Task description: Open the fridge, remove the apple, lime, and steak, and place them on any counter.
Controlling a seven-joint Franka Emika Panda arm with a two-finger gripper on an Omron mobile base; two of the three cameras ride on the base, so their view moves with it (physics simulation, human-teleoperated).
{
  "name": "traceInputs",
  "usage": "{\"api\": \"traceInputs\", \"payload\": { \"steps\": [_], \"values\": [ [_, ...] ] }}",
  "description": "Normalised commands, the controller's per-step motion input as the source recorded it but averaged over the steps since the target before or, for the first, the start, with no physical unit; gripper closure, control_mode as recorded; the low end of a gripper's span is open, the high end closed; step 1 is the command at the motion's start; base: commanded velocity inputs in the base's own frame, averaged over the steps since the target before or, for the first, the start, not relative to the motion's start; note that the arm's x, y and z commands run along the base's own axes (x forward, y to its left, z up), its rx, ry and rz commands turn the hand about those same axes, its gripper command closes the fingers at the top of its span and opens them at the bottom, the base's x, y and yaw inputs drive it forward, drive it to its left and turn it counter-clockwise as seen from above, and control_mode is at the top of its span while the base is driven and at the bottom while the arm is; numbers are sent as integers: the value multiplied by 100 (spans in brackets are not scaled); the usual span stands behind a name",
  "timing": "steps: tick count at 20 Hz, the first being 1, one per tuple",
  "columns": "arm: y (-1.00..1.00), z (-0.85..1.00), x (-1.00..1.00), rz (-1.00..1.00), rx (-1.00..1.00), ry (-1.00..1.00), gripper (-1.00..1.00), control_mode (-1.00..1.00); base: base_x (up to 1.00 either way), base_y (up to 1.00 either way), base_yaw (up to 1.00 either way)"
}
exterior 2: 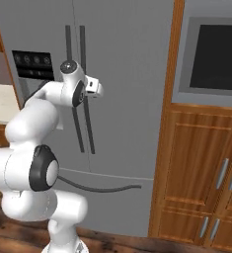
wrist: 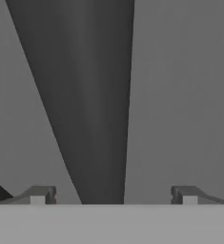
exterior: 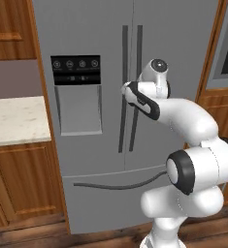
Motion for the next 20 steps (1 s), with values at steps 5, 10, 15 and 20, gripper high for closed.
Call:
{"api": "traceInputs", "payload": {
  "steps": [5,10,15,20],
  "values": [
    [-4,-28,24,-5,0,-19,100,-100,0,0,0],
    [-16,-9,35,-13,0,-8,100,-100,0,0,0],
    [-71,0,-6,-21,0,-5,100,-100,0,0,0],
    [-100,10,-88,-10,0,-13,100,-100,0,0,0]
  ]
}}
